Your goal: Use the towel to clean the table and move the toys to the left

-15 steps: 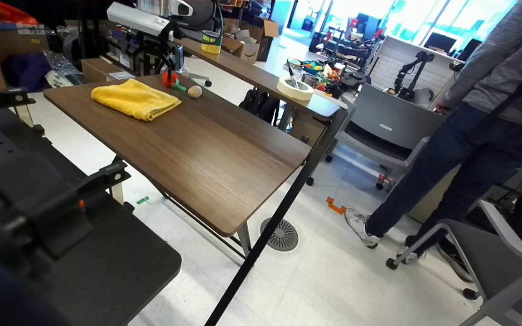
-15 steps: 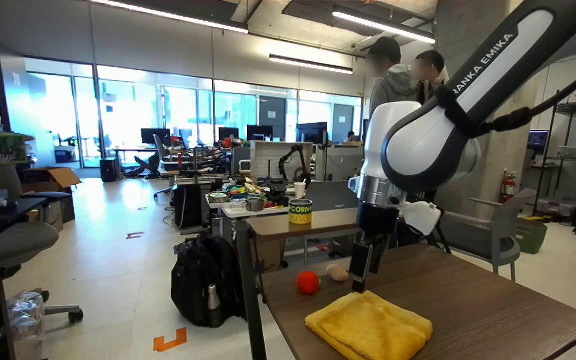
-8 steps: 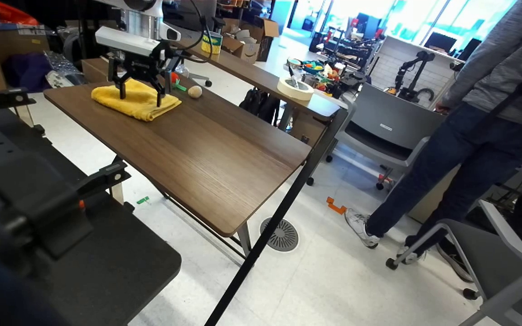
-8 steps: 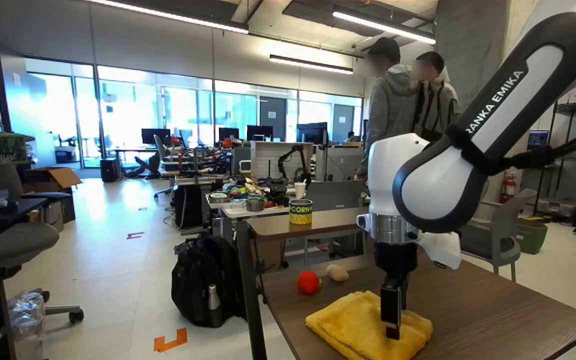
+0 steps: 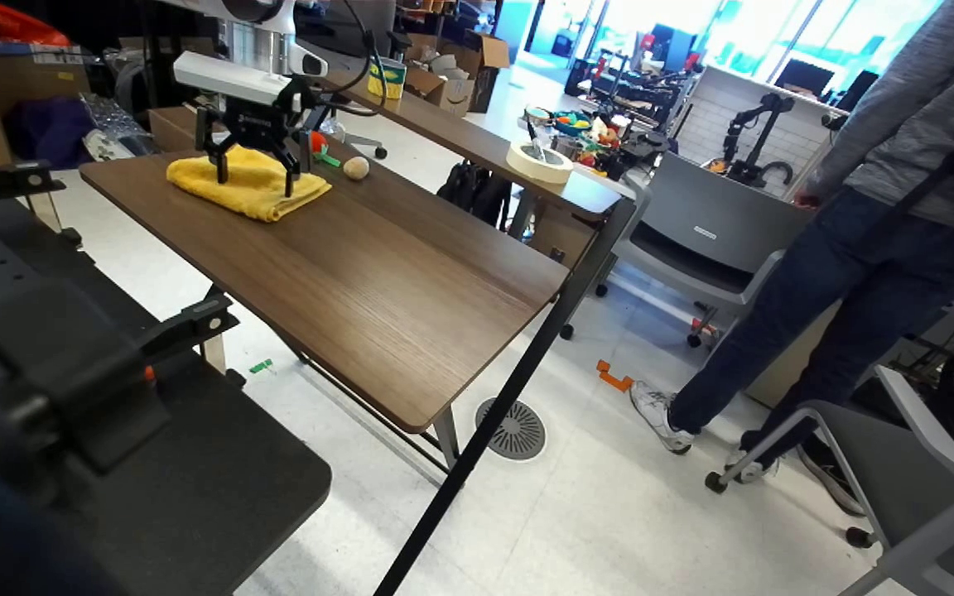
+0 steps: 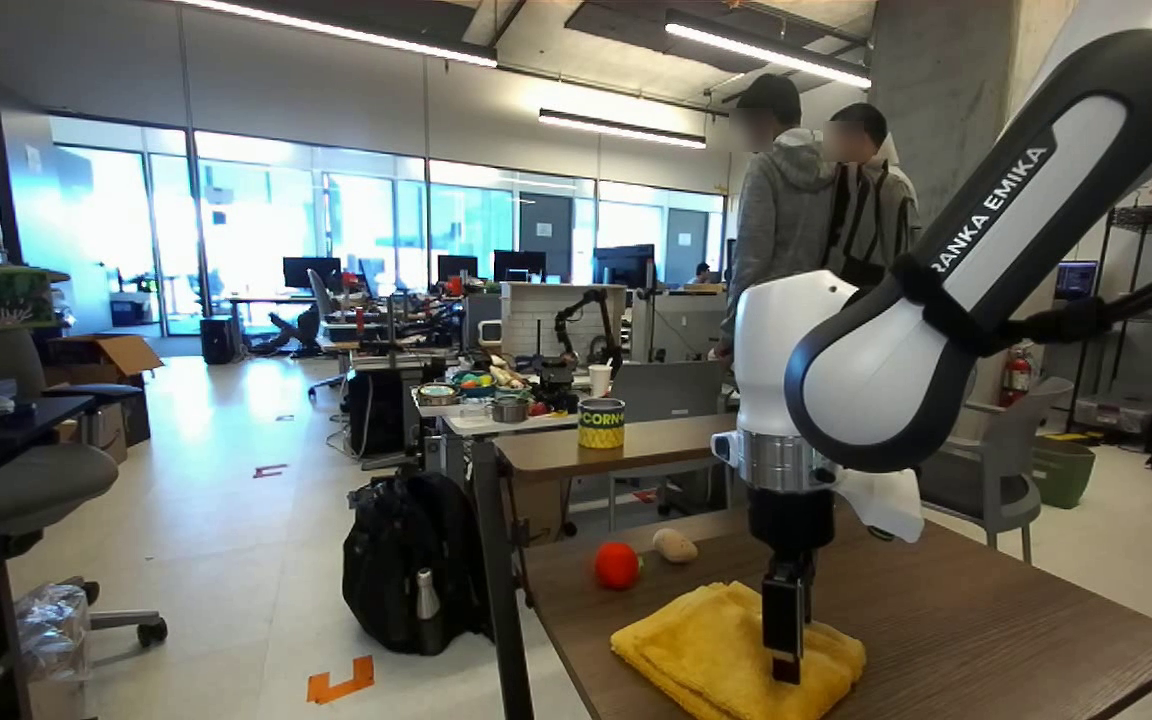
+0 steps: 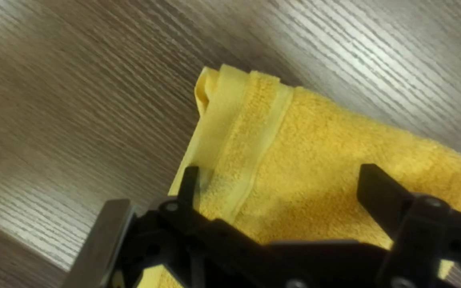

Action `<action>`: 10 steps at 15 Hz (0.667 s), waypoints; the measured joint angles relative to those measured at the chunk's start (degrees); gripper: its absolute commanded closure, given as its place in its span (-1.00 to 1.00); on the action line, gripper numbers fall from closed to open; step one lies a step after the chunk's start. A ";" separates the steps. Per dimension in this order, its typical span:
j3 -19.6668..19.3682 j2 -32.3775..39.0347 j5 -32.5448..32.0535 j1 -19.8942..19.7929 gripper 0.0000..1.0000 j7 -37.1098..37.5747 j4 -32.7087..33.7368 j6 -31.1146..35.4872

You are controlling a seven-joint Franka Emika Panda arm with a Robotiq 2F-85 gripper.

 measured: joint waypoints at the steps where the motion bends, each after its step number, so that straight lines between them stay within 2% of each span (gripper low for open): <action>1: 0.18 0.06 0.17 -0.08 -1.00 -0.06 0.00 0.00; 7: 3.95 -0.01 0.35 0.03 -1.00 -2.90 -0.05 1.50; 10: 3.66 0.72 0.33 1.03 -1.00 -2.40 0.56 2.67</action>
